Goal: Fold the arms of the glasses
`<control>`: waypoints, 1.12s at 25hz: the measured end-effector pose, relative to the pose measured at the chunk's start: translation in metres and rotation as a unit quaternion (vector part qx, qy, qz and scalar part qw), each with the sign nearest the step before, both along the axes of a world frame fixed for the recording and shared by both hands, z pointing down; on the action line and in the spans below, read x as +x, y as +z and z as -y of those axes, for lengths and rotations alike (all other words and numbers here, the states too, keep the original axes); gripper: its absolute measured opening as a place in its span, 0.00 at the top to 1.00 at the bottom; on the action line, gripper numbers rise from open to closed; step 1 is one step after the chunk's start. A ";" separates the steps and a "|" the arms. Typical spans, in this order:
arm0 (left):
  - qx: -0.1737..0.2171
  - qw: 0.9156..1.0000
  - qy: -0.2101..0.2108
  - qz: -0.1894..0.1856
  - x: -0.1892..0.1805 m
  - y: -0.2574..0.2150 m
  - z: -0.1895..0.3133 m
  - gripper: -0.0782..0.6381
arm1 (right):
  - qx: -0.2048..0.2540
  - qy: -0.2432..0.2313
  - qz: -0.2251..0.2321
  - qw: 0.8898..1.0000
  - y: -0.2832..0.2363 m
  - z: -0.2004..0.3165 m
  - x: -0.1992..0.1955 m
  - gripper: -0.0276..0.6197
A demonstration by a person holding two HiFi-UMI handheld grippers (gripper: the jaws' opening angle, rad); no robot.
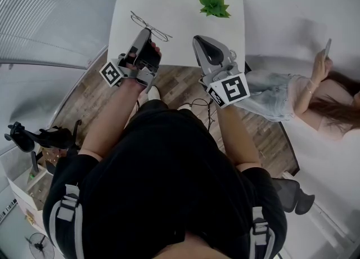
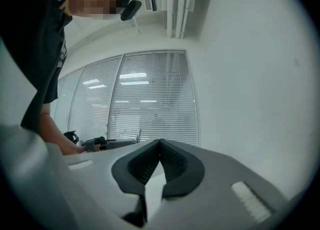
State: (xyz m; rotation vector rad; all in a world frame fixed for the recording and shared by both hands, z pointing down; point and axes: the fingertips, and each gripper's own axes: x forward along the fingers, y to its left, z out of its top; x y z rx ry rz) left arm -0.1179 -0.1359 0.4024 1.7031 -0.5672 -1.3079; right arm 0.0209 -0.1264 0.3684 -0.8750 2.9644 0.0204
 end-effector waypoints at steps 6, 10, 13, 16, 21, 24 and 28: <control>-0.004 1.000 0.003 0.004 0.001 0.002 0.000 0.87 | -0.002 0.009 -0.007 1.000 0.011 -0.001 0.000 0.94; -0.004 1.000 0.005 0.006 0.002 0.002 -0.001 0.87 | -0.005 0.008 -0.005 1.000 0.012 -0.002 -0.001 0.94; -0.001 1.000 0.002 0.007 0.000 0.000 -0.002 0.87 | -0.005 0.006 -0.004 1.000 0.011 -0.004 0.000 0.94; 0.001 1.000 0.000 0.006 0.000 -0.001 -0.002 0.87 | -0.006 0.005 -0.002 1.000 0.009 -0.004 -0.001 0.94; 0.001 1.000 0.002 0.006 0.002 -0.003 -0.002 0.87 | -0.005 0.005 0.001 1.000 0.006 -0.001 -0.002 0.94; 0.000 1.000 0.002 0.006 0.003 -0.001 -0.001 0.87 | -0.007 0.005 0.000 1.000 0.008 -0.001 -0.003 0.94; -0.003 1.000 0.003 0.007 0.003 0.000 -0.002 0.87 | -0.010 0.005 -0.001 1.000 0.009 -0.002 -0.003 0.94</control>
